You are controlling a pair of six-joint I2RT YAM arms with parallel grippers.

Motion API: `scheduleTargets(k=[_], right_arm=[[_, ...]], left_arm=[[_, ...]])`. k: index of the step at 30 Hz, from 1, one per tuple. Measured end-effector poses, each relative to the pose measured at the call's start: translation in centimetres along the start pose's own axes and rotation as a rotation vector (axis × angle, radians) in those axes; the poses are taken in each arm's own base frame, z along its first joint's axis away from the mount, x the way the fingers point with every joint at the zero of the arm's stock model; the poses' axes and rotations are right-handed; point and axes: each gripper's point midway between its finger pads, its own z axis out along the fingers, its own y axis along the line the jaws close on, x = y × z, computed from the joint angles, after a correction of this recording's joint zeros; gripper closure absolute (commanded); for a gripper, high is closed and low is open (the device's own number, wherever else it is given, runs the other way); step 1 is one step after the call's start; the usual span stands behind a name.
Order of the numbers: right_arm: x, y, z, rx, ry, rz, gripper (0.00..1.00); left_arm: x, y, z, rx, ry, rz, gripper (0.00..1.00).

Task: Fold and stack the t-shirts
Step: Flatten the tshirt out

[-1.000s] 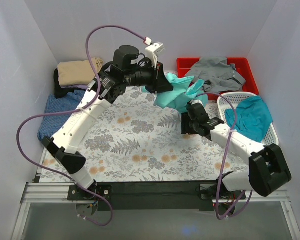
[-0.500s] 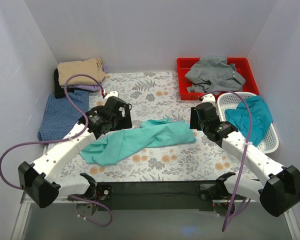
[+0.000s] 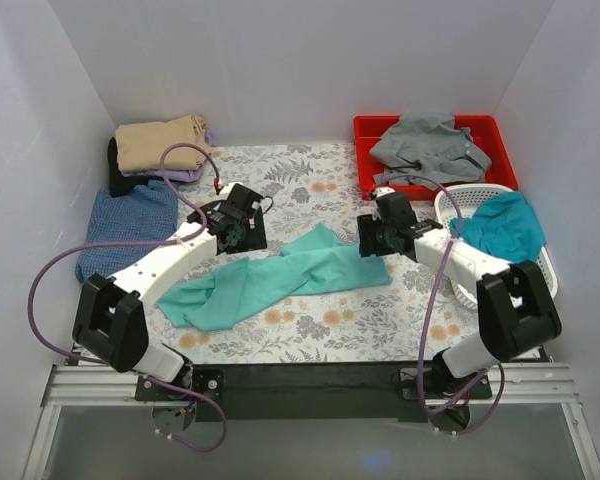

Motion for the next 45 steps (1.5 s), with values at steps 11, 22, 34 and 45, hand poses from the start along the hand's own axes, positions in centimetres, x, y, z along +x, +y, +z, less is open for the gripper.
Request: scheduleTargets(k=[11,22,34,45], right_arm=[[-7.6,7.7,4.6,-0.379,-0.052,-0.161,0.33],[-4.5,9.9,8.5,-0.536,0.076,-0.204,0.37],[-4.7,10.4,8.6,-0.569,0.078,-0.210,0.99],[-15.3,9.8,-4.1,-0.470,-0.314,-0.297,0.99]], left_arm=[[2.5,2.9,3.3,0.010,0.124,-0.127,0.16],[4.0,1.1,3.4,0.109,0.182,-0.159,0.16],[4.9,0.7,4.5,0.116,0.219,-0.153,0.17],[4.3,1.1,5.1,0.116,0.202,-0.148,0.26]])
